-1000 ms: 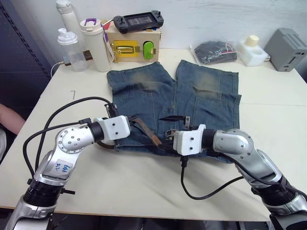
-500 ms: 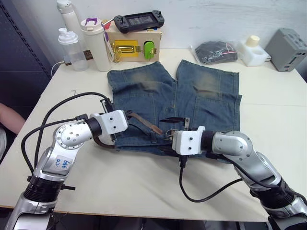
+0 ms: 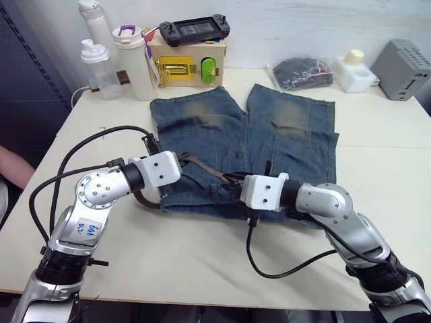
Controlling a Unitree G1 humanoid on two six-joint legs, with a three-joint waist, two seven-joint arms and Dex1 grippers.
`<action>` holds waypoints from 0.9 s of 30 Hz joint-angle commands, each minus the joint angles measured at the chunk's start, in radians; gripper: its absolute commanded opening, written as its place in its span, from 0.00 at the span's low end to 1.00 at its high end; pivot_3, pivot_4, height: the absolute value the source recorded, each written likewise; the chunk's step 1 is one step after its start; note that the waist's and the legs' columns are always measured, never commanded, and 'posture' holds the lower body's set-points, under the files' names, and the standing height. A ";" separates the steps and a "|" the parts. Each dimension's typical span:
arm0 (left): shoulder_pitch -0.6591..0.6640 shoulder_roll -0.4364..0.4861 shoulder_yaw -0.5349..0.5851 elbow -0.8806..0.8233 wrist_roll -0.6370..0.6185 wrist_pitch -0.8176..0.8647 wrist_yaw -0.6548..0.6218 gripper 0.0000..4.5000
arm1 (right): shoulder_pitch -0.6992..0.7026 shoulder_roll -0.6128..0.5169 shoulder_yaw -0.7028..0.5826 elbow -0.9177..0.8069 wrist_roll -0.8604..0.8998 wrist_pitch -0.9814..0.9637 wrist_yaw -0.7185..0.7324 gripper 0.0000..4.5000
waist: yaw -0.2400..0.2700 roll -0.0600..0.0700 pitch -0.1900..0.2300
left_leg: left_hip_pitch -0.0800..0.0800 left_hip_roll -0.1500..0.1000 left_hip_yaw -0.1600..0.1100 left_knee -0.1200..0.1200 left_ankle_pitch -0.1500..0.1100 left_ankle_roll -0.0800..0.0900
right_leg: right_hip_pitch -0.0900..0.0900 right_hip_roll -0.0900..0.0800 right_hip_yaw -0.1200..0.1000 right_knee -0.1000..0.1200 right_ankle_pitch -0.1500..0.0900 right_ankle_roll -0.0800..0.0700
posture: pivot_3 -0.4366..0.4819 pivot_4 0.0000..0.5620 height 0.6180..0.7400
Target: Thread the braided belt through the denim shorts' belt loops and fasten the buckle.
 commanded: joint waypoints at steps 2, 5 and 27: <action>0.000 -0.003 0.015 -0.043 -0.014 0.001 0.000 0.00 | -0.009 0.020 -0.032 -0.019 0.003 -0.002 -0.022 0.01 | 0.000 0.000 0.000 | 0.000 0.000 0.000 0.000 0.000 0.000 | 0.000 0.000 0.000 0.000 0.000 0.000 | 0.48 0.27 0.22; 0.002 -0.004 0.019 -0.042 -0.016 0.008 0.002 0.00 | -0.008 0.022 -0.034 -0.013 -0.002 -0.005 -0.026 0.01 | 0.000 0.000 0.000 | 0.000 0.000 0.000 0.000 0.000 0.000 | 0.000 0.000 0.000 0.000 0.000 0.000 | 0.48 0.27 0.22; 0.323 -0.088 0.541 -0.286 -1.669 0.817 0.373 0.69 | -0.048 -0.042 -0.055 0.198 -0.212 -0.443 -0.148 0.00 | -0.008 -0.001 0.002 | 0.000 0.001 -0.001 0.000 0.000 -0.002 | -0.007 0.000 0.002 0.010 0.000 0.000 | 0.48 0.27 0.22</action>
